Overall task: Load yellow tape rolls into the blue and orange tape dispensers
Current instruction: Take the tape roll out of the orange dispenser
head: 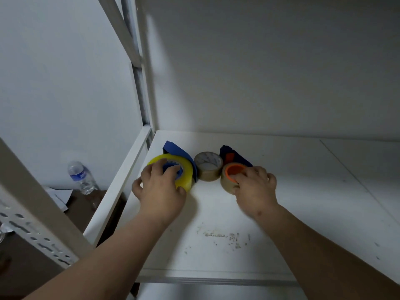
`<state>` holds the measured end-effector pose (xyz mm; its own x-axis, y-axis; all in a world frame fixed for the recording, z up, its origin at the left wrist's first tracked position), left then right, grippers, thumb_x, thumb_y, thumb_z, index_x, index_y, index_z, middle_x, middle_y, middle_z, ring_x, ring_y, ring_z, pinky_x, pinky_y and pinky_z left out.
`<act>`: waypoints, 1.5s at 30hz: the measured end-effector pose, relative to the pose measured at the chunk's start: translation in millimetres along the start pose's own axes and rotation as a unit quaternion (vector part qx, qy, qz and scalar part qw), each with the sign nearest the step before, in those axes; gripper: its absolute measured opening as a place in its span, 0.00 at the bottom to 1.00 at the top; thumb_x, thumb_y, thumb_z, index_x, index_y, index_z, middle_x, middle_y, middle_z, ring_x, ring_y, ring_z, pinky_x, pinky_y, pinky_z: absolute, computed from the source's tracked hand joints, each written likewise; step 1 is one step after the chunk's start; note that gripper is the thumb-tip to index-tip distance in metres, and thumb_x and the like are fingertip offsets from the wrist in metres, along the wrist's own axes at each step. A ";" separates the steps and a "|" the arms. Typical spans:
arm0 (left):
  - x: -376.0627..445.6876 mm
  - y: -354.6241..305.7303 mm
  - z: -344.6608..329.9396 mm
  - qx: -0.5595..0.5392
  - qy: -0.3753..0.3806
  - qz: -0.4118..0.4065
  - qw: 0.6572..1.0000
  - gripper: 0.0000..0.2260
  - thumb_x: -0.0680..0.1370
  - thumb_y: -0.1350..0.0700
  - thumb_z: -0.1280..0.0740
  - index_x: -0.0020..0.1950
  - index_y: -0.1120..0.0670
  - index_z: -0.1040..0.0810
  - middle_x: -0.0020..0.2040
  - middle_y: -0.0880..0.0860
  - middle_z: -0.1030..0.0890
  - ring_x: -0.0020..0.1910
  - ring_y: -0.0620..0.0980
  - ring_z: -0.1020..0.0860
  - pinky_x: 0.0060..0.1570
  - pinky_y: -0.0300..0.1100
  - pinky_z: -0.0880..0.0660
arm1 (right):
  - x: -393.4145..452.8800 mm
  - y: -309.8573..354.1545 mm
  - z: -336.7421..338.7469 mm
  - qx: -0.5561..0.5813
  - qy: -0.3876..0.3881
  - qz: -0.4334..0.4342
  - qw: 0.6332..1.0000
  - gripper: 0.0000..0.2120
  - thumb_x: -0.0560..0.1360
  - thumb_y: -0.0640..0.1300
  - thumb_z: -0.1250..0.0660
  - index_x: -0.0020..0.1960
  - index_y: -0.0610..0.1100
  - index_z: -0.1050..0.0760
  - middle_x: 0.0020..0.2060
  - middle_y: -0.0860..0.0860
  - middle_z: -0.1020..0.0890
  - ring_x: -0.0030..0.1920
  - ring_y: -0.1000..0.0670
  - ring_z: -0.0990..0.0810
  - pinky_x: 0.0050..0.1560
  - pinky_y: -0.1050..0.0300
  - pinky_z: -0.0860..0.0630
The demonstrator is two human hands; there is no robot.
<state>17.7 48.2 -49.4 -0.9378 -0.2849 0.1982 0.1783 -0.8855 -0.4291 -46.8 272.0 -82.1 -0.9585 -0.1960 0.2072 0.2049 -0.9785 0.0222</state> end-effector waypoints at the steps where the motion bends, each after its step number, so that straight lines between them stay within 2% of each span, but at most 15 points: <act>1: -1.3 -3.6 -1.0 -0.011 -0.007 0.003 1.000 0.23 0.71 0.53 0.35 0.66 0.42 0.27 0.73 0.47 0.35 0.73 0.54 0.44 0.67 0.56 0.45 | -1.1 -1.9 0.1 0.009 -0.011 -0.005 1.000 0.16 0.73 0.45 0.38 0.60 0.52 0.26 0.62 0.49 0.27 0.65 0.43 0.37 0.60 0.47 0.44; 7: -6.0 -35.6 -6.1 -0.218 0.034 0.005 0.975 0.18 0.76 0.52 0.32 0.66 0.50 0.24 0.66 0.50 0.25 0.66 0.52 0.29 0.61 0.50 0.29 | -16.5 -6.4 22.2 0.140 -0.106 -0.009 0.984 0.14 0.75 0.45 0.36 0.60 0.45 0.25 0.60 0.45 0.25 0.60 0.38 0.35 0.56 0.44 0.29; 10: -17.0 -60.9 -9.7 -0.488 0.176 0.098 0.849 0.12 0.77 0.46 0.32 0.59 0.46 0.24 0.58 0.46 0.21 0.55 0.43 0.24 0.52 0.40 0.26 | -28.5 0.6 37.7 0.160 -0.176 0.032 0.971 0.08 0.74 0.43 0.33 0.52 0.42 0.24 0.59 0.44 0.25 0.60 0.37 0.34 0.58 0.43 0.29; 13: -21.4 -80.5 -15.1 -0.584 0.265 0.152 0.752 0.20 0.75 0.42 0.32 0.62 0.51 0.25 0.55 0.48 0.18 0.57 0.49 0.21 0.61 0.51 0.26 | -42.6 11.7 49.3 0.210 -0.184 0.074 0.958 0.09 0.73 0.42 0.33 0.53 0.43 0.25 0.61 0.43 0.28 0.64 0.41 0.36 0.58 0.50 0.30; 18: -26.0 -87.1 -11.6 -0.660 0.222 0.155 0.701 0.10 0.75 0.57 0.28 0.53 0.56 0.24 0.47 0.56 0.17 0.47 0.53 0.19 0.54 0.57 0.20 | -55.6 9.3 62.1 0.312 -0.120 0.132 0.933 0.15 0.71 0.42 0.33 0.56 0.51 0.28 0.62 0.49 0.34 0.66 0.49 0.38 0.61 0.63 0.35; 21: -32.3 -81.4 -6.1 -0.636 0.231 0.113 0.727 0.10 0.75 0.57 0.29 0.55 0.55 0.22 0.48 0.55 0.17 0.47 0.53 0.20 0.56 0.58 0.23 | -50.4 -10.3 72.5 0.547 -0.102 -0.050 0.830 0.20 0.66 0.51 0.35 0.57 0.59 0.33 0.61 0.54 0.34 0.61 0.57 0.32 0.57 0.66 0.32; 23: -39.6 -80.8 -1.0 -0.623 0.257 0.080 0.735 0.12 0.73 0.55 0.28 0.55 0.54 0.21 0.43 0.52 0.16 0.44 0.51 0.20 0.58 0.57 0.24 | -43.3 -19.4 66.3 0.676 0.012 -0.142 0.723 0.24 0.71 0.55 0.36 0.66 0.55 0.34 0.65 0.52 0.30 0.63 0.52 0.28 0.63 0.51 0.29; 25: -46.6 -81.5 4.6 -0.618 0.276 0.056 0.734 0.15 0.69 0.54 0.28 0.55 0.54 0.20 0.39 0.50 0.16 0.42 0.51 0.20 0.57 0.55 0.24 | -43.6 -22.6 56.6 0.749 0.146 -0.138 0.631 0.23 0.76 0.55 0.38 0.68 0.47 0.31 0.64 0.42 0.24 0.64 0.42 0.26 0.68 0.38 0.34; 27: -51.0 -79.6 10.2 -0.626 0.283 0.046 0.725 0.17 0.69 0.54 0.28 0.56 0.55 0.20 0.40 0.51 0.15 0.42 0.51 0.18 0.54 0.52 0.21 | -50.3 -23.9 53.7 0.764 0.196 -0.108 0.605 0.21 0.78 0.55 0.39 0.65 0.43 0.28 0.63 0.36 0.25 0.62 0.38 0.25 0.68 0.36 0.35; 29: -52.1 -73.6 15.5 -0.633 0.294 0.052 0.714 0.19 0.69 0.54 0.29 0.59 0.59 0.21 0.41 0.53 0.15 0.41 0.50 0.17 0.54 0.51 0.19 | -53.4 -31.5 54.2 0.755 0.188 -0.099 0.621 0.19 0.77 0.55 0.38 0.63 0.46 0.26 0.59 0.38 0.22 0.56 0.39 0.22 0.65 0.37 0.31; 34: -54.2 -61.7 21.8 -0.631 0.338 0.072 0.695 0.17 0.68 0.51 0.28 0.53 0.58 0.20 0.35 0.51 0.17 0.39 0.49 0.17 0.47 0.52 0.18 | -55.8 -38.8 64.2 0.575 0.122 -0.124 0.800 0.19 0.77 0.58 0.39 0.52 0.44 0.22 0.47 0.47 0.16 0.49 0.47 0.19 0.53 0.52 0.26; 37: -53.1 -56.4 22.0 -0.670 0.338 0.110 0.652 0.13 0.73 0.49 0.31 0.50 0.56 0.18 0.39 0.52 0.14 0.41 0.50 0.15 0.43 0.53 0.18 | -52.6 -24.8 69.4 0.475 0.047 -0.145 0.867 0.16 0.77 0.54 0.37 0.46 0.40 0.24 0.41 0.47 0.20 0.42 0.48 0.22 0.42 0.54 0.28; 41: -46.5 -43.9 25.4 -0.703 0.307 0.206 0.607 0.14 0.82 0.56 0.43 0.58 0.61 0.22 0.46 0.59 0.14 0.42 0.56 0.14 0.36 0.57 0.19 | -57.8 -4.1 87.8 0.395 -0.092 -0.159 0.900 0.18 0.72 0.53 0.32 0.58 0.46 0.27 0.49 0.50 0.26 0.46 0.51 0.24 0.43 0.56 0.28; 43: -44.1 -40.7 28.8 -0.698 0.295 0.215 0.616 0.14 0.82 0.59 0.44 0.60 0.63 0.24 0.51 0.61 0.15 0.46 0.57 0.15 0.34 0.56 0.19 | -70.1 15.7 106.4 0.361 -0.209 -0.086 0.905 0.16 0.71 0.55 0.35 0.55 0.48 0.27 0.47 0.53 0.28 0.45 0.53 0.27 0.44 0.55 0.28; 45: -42.4 -38.8 33.4 -0.695 0.277 0.210 0.629 0.13 0.81 0.60 0.43 0.61 0.64 0.25 0.56 0.62 0.18 0.50 0.57 0.17 0.34 0.55 0.19 | -82.7 43.7 115.8 0.299 -0.204 0.034 0.932 0.13 0.71 0.59 0.38 0.50 0.52 0.28 0.44 0.56 0.28 0.47 0.53 0.27 0.51 0.52 0.31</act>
<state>60.6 82.4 -11.8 -0.9234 0.1267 -0.3624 0.3739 0.5114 -0.7737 64.4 252.8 15.0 -0.8092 -0.0962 0.5797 0.4530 -0.7304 0.5112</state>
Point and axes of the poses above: each hand's wrist, its own x-axis towards the middle knuckle, its own z-axis out of the back of the hand, y = z × x, the point moved 3 cm from there along x, towards the middle knuckle
